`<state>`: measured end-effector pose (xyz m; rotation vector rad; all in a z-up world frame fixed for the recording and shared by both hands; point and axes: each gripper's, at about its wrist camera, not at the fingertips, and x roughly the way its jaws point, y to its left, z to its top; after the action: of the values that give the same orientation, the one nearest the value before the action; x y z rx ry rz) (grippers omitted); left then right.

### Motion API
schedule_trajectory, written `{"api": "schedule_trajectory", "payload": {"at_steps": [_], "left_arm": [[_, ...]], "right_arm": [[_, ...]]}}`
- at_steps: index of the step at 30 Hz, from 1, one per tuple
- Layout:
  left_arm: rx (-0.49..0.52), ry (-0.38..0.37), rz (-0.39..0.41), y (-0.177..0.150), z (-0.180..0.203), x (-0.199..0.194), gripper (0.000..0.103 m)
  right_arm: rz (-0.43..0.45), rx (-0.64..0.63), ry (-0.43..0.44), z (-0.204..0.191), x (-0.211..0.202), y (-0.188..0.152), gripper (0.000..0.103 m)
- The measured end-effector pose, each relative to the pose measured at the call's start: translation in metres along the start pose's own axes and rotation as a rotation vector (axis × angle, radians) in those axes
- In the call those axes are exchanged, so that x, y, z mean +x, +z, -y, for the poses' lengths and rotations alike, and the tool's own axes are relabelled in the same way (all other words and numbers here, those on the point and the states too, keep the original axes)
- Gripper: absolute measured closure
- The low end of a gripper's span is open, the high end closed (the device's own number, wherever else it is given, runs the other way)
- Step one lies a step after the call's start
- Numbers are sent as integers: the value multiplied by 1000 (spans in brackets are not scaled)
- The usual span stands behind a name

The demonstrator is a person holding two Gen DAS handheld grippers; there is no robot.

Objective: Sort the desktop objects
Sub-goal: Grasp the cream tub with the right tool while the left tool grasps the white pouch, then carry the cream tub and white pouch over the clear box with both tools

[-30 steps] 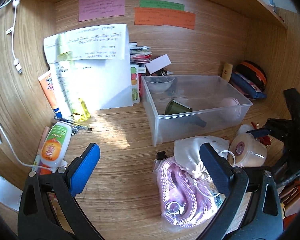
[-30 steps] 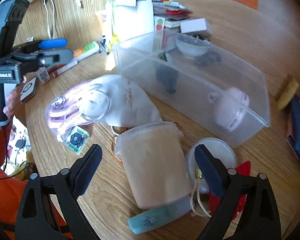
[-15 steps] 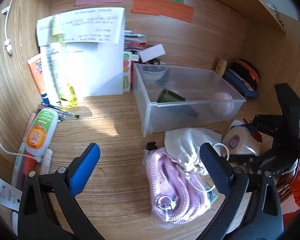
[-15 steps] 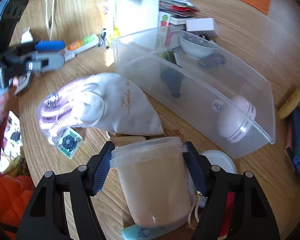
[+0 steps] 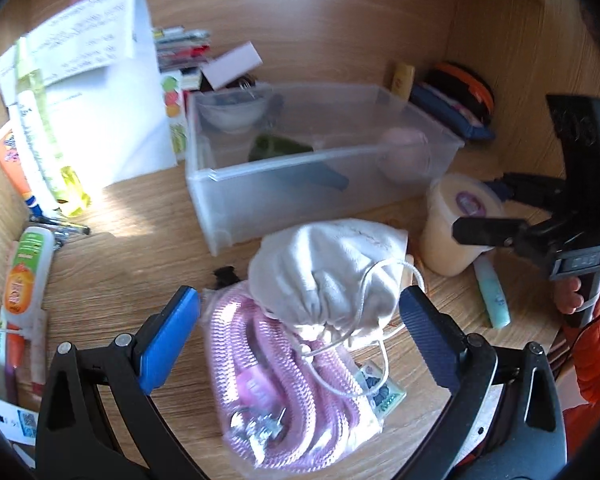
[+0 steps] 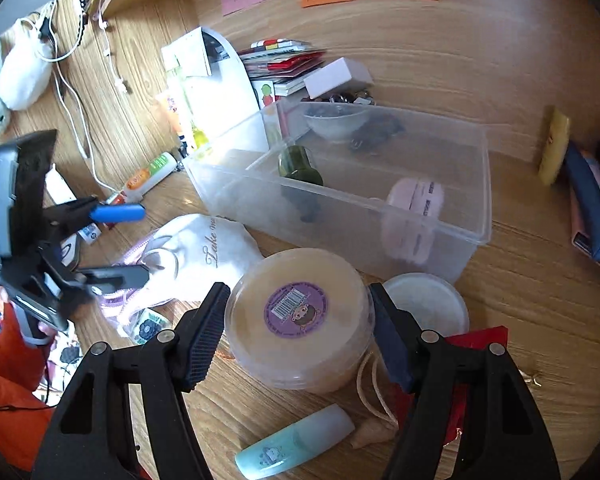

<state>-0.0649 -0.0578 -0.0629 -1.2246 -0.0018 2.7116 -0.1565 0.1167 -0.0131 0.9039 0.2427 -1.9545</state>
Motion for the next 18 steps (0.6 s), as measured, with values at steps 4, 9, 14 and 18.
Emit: {"api": "schedule_trajectory", "payload": {"at_steps": [4,9,14,18], "left_arm": [[-10,-3,-45,4,1,18,2],[-32,-14,-66,11,-3,33,2],[-4,-14,-89,15,2,42,1],[28,-15,-118,19,8,49,1]], "right_arm": [[9,-3,8,1,-1,-3,37],[25,-3,7,3,-2,-4,37],[11,-33,-37,0,2,-7,35],[9,-84,-89,-10,2,-10,33]]}}
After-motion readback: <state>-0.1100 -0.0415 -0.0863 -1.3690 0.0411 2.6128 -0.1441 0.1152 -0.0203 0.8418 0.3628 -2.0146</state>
